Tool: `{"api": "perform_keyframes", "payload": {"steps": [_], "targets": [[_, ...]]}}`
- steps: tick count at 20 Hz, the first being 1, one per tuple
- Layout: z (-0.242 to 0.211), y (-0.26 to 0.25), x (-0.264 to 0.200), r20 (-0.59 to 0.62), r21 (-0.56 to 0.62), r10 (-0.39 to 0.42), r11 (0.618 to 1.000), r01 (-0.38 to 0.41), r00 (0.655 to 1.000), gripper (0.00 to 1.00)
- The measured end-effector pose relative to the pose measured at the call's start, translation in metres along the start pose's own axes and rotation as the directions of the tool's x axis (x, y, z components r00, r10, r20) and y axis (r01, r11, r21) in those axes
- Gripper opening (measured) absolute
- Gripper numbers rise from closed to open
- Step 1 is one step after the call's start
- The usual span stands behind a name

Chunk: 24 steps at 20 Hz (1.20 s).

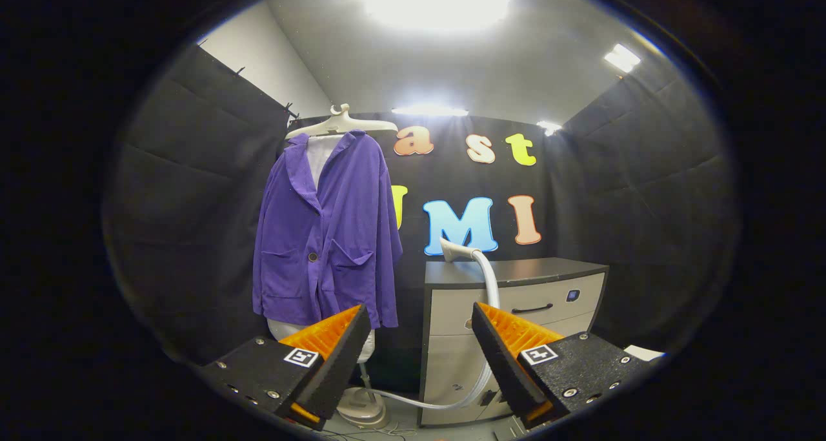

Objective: Iron the clothes twice with a garment steamer, once on the left side and once on the right side.

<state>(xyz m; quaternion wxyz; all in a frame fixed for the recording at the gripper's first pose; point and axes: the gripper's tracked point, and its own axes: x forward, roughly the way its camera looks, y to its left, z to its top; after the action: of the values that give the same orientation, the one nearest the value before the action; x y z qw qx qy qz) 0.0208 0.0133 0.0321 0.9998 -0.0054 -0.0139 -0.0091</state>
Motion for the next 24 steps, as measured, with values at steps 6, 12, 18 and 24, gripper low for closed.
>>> {"api": "perform_keyframes", "payload": {"steps": [6, 12, 18, 24], "targets": [[0.035, -0.002, 0.025, 0.043, -0.016, -0.005, 1.0, 0.005, 0.999, 0.97], [0.079, -0.021, 0.063, 0.084, 0.016, -0.001, 1.0, -0.001, 0.996, 0.97], [0.107, -0.046, 0.134, 0.066, 0.026, 0.044, 0.999, -0.046, 0.997, 0.97], [0.126, -0.071, 0.227, 0.039, -0.001, 0.086, 0.996, -0.086, 0.996, 0.97]]}}
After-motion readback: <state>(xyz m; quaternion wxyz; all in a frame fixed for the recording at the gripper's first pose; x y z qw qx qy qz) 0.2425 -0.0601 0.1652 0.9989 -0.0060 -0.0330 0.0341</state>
